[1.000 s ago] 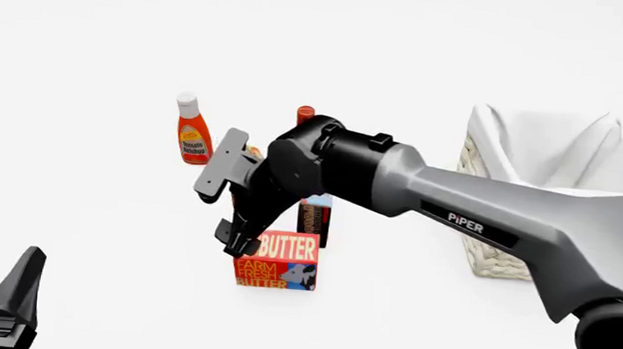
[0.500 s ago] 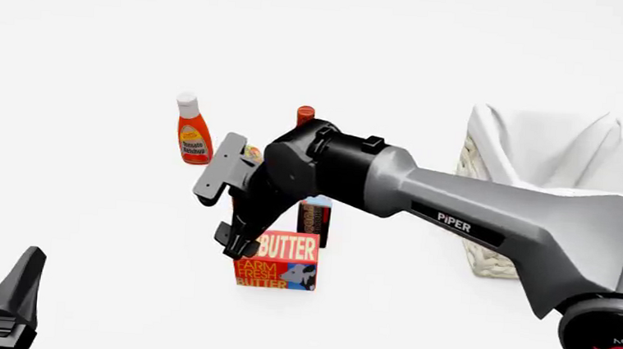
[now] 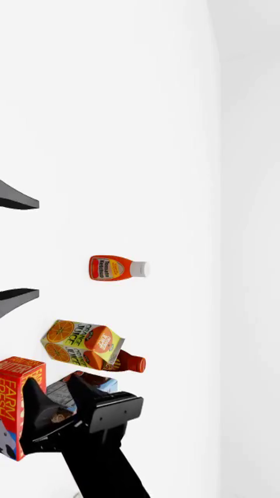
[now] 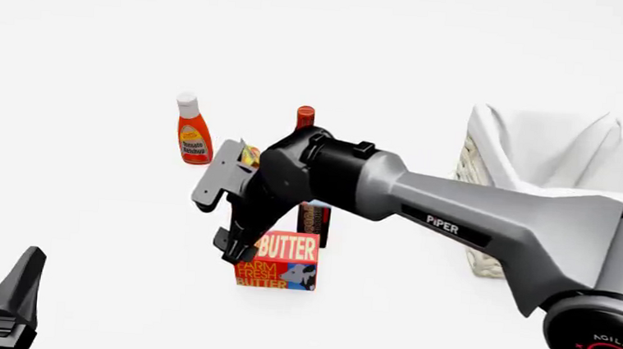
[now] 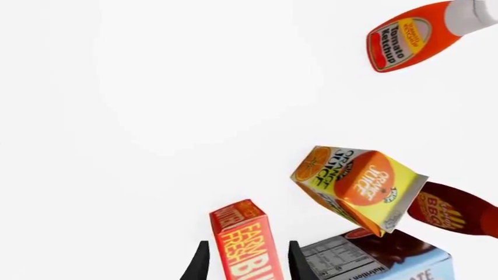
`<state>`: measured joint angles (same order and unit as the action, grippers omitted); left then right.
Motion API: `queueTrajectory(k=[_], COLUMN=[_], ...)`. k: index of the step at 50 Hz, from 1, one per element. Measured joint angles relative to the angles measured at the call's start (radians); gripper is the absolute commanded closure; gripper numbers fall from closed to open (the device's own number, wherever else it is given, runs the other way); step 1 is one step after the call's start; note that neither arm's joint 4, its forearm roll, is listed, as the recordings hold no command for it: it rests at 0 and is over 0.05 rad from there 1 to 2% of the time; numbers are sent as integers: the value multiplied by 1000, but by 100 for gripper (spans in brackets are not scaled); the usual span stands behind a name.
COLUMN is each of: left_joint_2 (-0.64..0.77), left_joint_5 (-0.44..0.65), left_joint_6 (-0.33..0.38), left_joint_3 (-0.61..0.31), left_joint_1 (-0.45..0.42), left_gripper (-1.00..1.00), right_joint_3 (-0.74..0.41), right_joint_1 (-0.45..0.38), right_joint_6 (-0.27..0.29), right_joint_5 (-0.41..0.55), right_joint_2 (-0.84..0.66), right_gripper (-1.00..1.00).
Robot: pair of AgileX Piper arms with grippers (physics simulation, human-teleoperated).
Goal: Pick the butter and place it in the basket.
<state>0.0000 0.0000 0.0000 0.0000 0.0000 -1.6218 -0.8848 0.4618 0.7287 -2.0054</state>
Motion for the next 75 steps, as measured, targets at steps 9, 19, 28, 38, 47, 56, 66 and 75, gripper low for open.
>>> queueTrajectory(k=[9,19,28,38,47,56,66,75], left_joint_2=[0,0,0,0,0,0,0,0], left_joint_5=[0,0,0,0,0,0,0,0], left_joint_6=[0,0,0,0,0,0,0,0], left_joint_3=[0,0,0,0,0,0,0,0], left_joint_1=[0,0,0,0,0,0,0,0], left_gripper=[-100,-100,-100,-100,-100,-100,-100,-100], right_joint_3=[4,8,8,8,7,8,9,9], right_joint_1=[-2,-2,-2,0,3,6,9,11], right_joint_6=[-2,-4,-6,-6,-4,-2,-1,-1], right_joint_5=[-4,-7,-8,-10,-11,-11,-9,-8], right_joint_2=[-6,-13,-18,-25,-31,-35,-40,-46], right_gripper=[-100,-100,-100,-100,-100,-100,-100,-100])
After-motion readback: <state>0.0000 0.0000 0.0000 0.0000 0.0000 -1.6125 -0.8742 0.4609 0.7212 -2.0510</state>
